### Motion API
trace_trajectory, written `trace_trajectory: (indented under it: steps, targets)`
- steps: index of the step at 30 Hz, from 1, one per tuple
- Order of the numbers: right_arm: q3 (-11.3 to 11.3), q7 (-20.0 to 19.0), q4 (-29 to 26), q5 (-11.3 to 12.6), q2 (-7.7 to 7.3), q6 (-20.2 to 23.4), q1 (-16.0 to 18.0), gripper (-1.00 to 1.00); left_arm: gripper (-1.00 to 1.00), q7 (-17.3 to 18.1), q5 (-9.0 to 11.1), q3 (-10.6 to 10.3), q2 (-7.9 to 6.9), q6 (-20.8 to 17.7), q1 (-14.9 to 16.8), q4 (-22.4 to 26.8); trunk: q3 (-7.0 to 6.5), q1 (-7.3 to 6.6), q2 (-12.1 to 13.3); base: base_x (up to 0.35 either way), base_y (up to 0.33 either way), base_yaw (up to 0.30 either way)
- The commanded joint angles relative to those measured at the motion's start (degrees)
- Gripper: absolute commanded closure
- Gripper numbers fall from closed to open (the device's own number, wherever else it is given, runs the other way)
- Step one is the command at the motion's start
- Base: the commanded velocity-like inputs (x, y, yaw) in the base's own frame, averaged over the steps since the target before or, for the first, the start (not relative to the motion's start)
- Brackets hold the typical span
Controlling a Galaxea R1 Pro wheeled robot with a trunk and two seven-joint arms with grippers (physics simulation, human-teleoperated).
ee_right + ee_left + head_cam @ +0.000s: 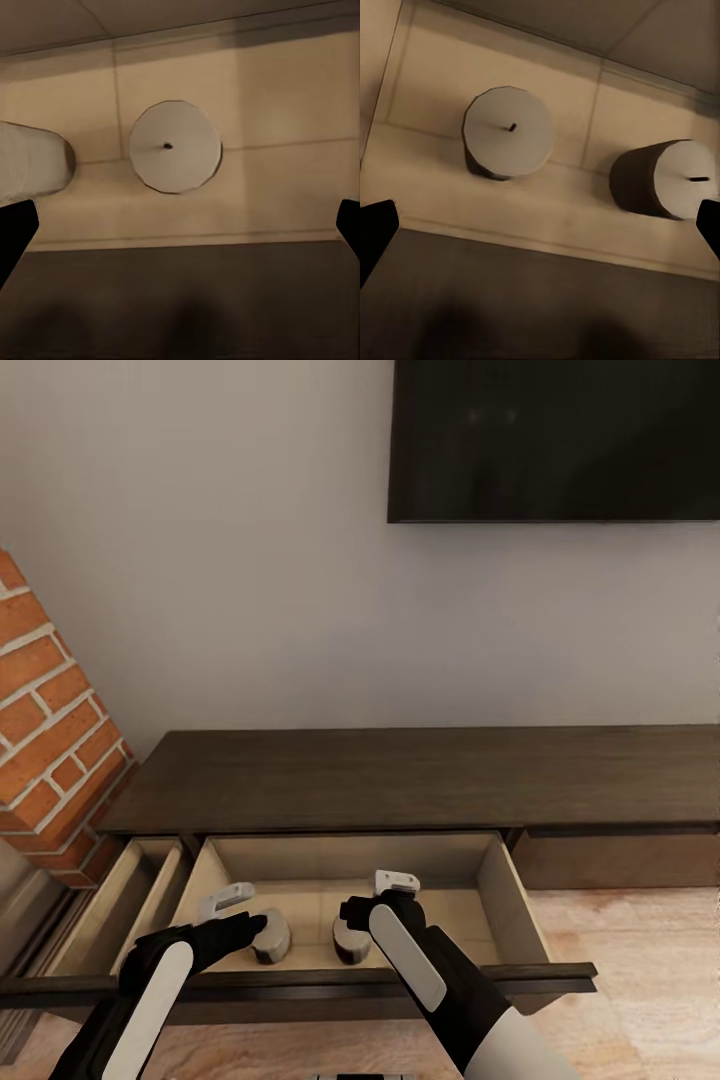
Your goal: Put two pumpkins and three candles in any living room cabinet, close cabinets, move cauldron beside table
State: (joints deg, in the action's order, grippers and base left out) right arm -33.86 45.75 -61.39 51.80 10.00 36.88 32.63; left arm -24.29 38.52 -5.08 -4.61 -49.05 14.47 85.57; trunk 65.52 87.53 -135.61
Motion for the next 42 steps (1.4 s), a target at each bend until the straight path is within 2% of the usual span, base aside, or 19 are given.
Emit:
trace_trajectory:
  steps: [1, 18, 42]
  targets:
    - [-0.07, 0.46, -0.05, 0.41, 0.00, 0.13, 0.04, -1.00, -1.00, -0.61, 0.59, -0.10, -0.05, -0.08, 0.03, 0.05, -0.14, -0.25, 0.39, -0.098, 0.000, 0.000]
    - [-0.07, 0.39, -0.05, 0.41, 0.00, 0.04, 0.06, -1.00, -1.00, -0.60, 0.59, 0.06, -0.07, -0.08, 0.03, 0.07, -3.19, -3.99, 7.21, -0.070, 0.000, 0.000]
    - [-0.07, 0.39, -0.05, 0.41, 0.00, 0.04, -0.02, -1.00, -1.00, -0.60, 0.60, 0.07, -0.07, -0.08, 0.03, 0.04, -7.50, -9.26, 16.84, -0.003, 0.000, 0.000]
